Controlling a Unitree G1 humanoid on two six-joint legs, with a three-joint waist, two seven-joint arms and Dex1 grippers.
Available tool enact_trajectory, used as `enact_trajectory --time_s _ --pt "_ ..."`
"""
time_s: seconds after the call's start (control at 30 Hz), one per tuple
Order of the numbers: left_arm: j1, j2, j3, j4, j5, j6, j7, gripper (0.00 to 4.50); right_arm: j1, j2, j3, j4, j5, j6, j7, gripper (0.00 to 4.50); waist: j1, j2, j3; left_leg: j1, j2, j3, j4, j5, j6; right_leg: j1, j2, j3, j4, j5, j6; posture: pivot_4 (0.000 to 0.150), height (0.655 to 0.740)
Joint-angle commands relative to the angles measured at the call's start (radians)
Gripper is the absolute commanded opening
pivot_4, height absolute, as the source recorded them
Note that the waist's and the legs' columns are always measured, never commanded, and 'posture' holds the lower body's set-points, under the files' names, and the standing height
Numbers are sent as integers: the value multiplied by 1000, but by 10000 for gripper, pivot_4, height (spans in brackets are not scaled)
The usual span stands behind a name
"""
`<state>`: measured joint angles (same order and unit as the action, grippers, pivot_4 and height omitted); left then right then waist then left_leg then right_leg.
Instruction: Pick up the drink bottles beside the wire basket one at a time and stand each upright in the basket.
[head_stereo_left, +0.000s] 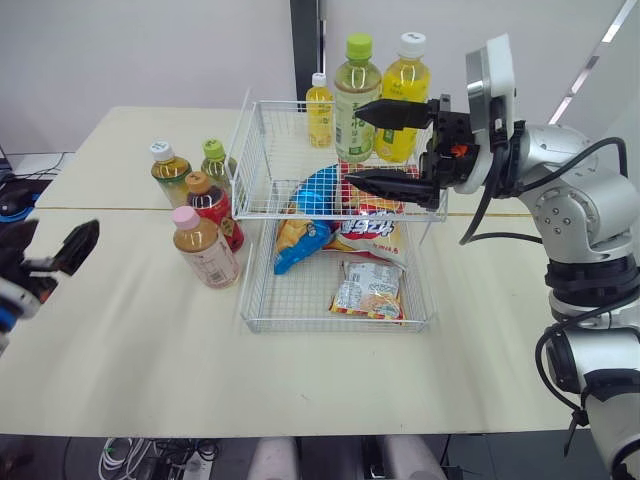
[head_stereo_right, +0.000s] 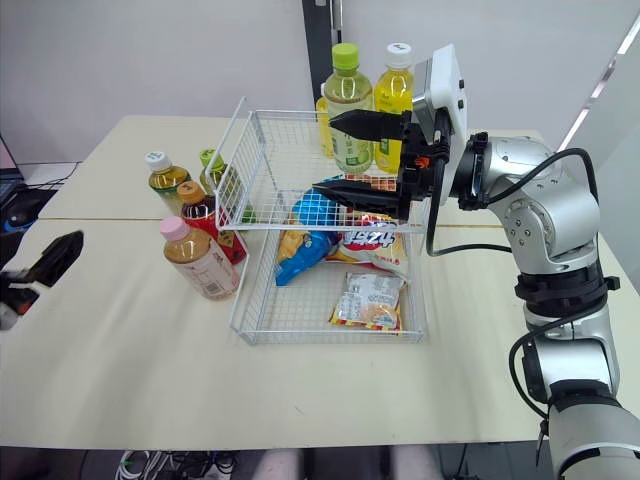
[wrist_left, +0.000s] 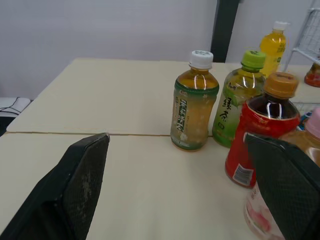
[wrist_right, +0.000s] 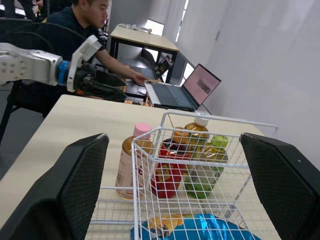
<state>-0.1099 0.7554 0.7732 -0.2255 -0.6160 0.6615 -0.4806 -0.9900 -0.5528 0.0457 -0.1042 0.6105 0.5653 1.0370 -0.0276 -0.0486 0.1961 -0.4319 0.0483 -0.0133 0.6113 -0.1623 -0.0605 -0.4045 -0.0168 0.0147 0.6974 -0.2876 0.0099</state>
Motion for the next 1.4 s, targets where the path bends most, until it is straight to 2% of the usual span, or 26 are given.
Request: enact_trajectory --time_s 0.03,0.3,0.47,0.77,1.03,1.13,1.4 --pt "-174 40 -137 166 75 -84 2 44790 20 -28 -54 -88 10 22 -48 45000 1 0 0 0 0 0 0 0 0 0 0 0 0 0 0 1500 7400" --pt "-583 21 -392 645 254 -303 -56 44790 67 -79 -103 -195 33 91 -122 45000 -4 0 0 -1 -1 0 0 0 0 0 0 -1 0 1 1 1500 7400" --pt "-751 -5 -472 905 337 -440 -72 44790 80 -99 -120 -236 48 120 -157 45000 -5 0 0 -1 0 0 -1 0 0 -1 0 -1 0 1 2 1500 7400" --pt "-932 -34 -517 1241 422 -616 -58 44790 86 -112 -123 -263 63 142 -182 45000 -2 0 0 -2 -1 0 -1 0 0 -1 0 -2 0 1 2 1500 7400" --pt "-982 -40 -524 1341 443 -680 -83 44790 85 -114 -122 -268 68 147 -188 45000 -4 0 0 -2 -1 0 -1 0 0 -1 0 -2 0 1 2 1500 7400" --pt "-989 -37 -526 1355 450 -693 -95 38842 84 -114 -121 -268 70 147 -190 45000 -3 0 0 -2 -1 0 -1 0 0 -1 0 -2 0 1 2 1500 7400" --pt "-996 -29 -523 1377 455 -710 -112 13957 84 -114 -118 -263 71 140 -190 45000 -2 0 0 -2 -1 0 -1 0 0 -1 -1 -2 0 1 2 1500 7400"
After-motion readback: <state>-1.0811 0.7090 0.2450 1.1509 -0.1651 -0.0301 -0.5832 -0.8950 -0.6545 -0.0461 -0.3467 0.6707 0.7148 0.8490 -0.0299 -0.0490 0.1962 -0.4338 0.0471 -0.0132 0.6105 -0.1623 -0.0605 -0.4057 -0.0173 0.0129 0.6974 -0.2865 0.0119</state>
